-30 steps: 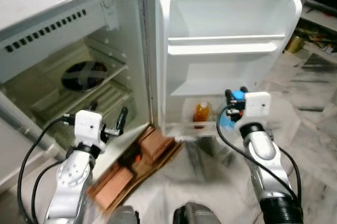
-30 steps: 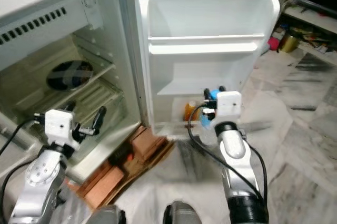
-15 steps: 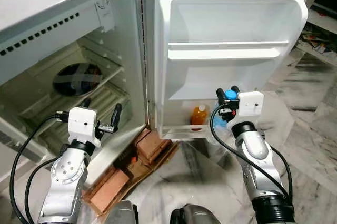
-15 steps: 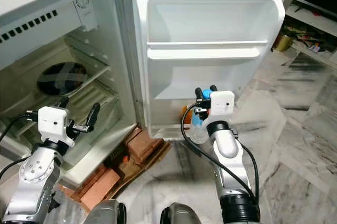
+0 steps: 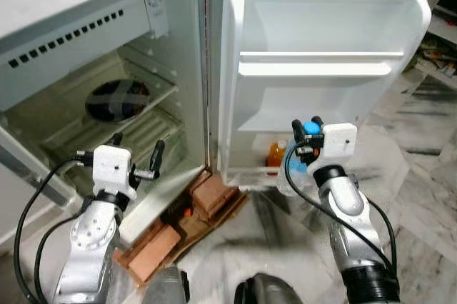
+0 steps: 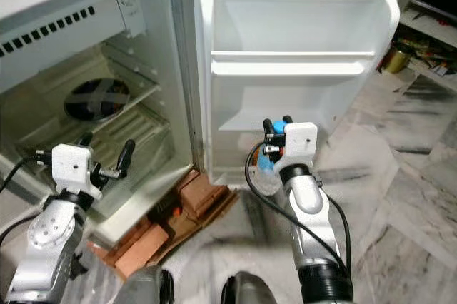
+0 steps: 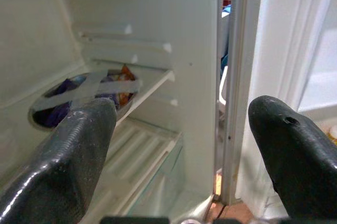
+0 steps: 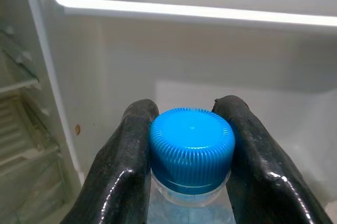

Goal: Restocking fridge

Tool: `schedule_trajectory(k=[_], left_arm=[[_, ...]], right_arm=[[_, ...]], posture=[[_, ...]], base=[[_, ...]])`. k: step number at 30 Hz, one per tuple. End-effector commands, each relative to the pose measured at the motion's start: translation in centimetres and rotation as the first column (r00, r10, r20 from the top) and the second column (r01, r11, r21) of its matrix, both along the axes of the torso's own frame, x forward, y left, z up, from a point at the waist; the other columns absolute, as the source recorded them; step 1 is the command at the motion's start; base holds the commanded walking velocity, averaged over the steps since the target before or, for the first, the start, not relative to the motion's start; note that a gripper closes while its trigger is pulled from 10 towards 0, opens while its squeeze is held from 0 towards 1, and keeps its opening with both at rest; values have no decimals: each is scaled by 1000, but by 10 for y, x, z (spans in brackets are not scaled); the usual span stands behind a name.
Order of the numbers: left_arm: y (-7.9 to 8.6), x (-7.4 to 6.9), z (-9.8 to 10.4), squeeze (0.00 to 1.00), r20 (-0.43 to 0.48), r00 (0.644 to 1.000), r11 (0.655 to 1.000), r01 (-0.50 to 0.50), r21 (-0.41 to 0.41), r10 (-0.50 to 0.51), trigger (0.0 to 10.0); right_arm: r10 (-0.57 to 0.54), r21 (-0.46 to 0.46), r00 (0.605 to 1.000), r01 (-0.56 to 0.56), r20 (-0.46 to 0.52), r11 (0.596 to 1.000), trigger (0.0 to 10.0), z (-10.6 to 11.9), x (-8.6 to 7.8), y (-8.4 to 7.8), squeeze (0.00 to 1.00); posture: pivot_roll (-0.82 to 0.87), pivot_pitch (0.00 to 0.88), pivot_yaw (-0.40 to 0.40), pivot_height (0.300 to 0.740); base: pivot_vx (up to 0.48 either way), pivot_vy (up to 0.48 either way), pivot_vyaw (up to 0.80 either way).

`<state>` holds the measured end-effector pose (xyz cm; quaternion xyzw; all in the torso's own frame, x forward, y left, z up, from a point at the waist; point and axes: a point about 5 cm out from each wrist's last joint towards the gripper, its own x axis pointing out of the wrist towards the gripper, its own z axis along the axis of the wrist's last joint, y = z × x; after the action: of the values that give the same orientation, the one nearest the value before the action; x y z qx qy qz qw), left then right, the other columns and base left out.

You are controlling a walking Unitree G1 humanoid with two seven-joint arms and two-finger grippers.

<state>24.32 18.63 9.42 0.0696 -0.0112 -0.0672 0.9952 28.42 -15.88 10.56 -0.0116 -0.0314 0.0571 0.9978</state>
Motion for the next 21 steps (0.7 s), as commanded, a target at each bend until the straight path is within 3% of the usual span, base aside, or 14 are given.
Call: schedule_trajectory(k=[1, 15, 21], left_arm=[[2, 0, -2, 0, -12, 1000, 1000, -9, 12, 9, 10000], [15, 3, 8, 0, 12, 1000, 998, -22, 60, 21, 10000], [10, 2, 6, 0, 13, 1000, 998, -2, 59, 1, 10000]], right_arm=[[3, 6, 999, -3, 35, 1000, 10000, 8, 2, 0, 0], [16, -32, 997, -14, 75, 999, 10000, 19, 9, 4, 0], [15, -31, 997, -12, 74, 999, 10000, 17, 10, 7, 0]], posture=[[57, 89, -40, 651], [59, 142, -12, 651], [64, 137, -19, 651]], base=[[0, 0, 0], [0, 0, 0], [0, 0, 0]])
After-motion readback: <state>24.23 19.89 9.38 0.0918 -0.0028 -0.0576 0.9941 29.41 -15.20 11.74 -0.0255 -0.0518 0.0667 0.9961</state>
